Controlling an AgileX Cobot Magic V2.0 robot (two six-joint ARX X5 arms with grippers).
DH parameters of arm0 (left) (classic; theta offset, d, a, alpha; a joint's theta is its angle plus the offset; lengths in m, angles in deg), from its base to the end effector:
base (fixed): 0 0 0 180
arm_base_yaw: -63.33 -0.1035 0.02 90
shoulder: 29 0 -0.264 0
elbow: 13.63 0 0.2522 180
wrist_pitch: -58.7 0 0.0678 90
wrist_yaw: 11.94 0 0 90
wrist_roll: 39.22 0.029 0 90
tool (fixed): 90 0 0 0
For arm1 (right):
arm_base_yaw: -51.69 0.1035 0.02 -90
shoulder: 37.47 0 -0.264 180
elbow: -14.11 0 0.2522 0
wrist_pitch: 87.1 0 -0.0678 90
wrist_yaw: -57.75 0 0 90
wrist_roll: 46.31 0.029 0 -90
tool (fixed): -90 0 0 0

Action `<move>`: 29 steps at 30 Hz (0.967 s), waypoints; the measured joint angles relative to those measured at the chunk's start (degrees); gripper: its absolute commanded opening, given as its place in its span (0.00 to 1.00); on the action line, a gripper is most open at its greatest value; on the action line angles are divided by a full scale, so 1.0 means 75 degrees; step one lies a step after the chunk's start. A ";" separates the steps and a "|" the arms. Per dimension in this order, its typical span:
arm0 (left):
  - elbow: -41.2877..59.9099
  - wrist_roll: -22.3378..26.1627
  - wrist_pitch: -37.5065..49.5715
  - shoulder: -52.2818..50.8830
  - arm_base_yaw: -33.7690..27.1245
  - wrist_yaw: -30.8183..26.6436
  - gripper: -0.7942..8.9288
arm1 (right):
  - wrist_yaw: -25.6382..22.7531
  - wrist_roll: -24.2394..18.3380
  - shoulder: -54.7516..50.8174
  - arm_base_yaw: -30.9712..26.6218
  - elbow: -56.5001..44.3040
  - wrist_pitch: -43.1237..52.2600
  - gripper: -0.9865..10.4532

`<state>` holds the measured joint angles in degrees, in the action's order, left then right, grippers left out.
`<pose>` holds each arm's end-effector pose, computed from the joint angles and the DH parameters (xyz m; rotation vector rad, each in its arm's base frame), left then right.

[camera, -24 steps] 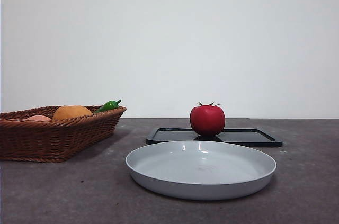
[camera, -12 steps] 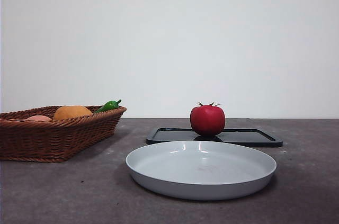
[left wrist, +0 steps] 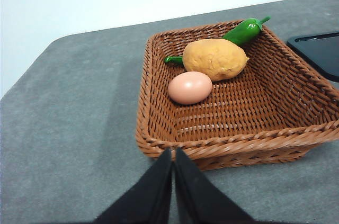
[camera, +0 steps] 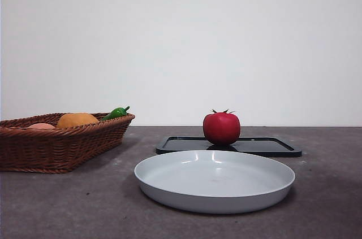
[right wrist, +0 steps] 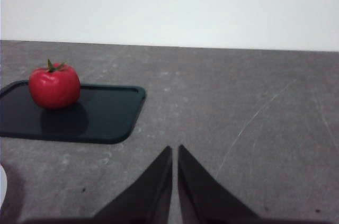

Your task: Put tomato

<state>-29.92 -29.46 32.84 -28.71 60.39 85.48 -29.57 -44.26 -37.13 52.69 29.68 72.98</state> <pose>0.0936 0.0011 0.1578 0.1543 0.1643 -0.0924 0.0958 0.0030 0.1634 0.0369 0.0830 0.0627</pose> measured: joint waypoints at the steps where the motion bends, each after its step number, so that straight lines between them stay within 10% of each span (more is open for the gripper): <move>1: 0.0000 0.0000 0.0000 0.0000 0.0000 0.0000 0.09 | -0.0009 0.0050 0.0000 0.0000 -0.0047 -0.0003 0.09; 29: 0.0000 0.0003 0.0000 0.0000 0.0000 0.0000 0.09 | -0.0134 0.0192 0.0003 0.0000 -0.0119 -0.0423 0.09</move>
<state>-29.92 -29.43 32.84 -28.71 60.39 85.48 -30.58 -42.82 -37.11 52.69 28.78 69.81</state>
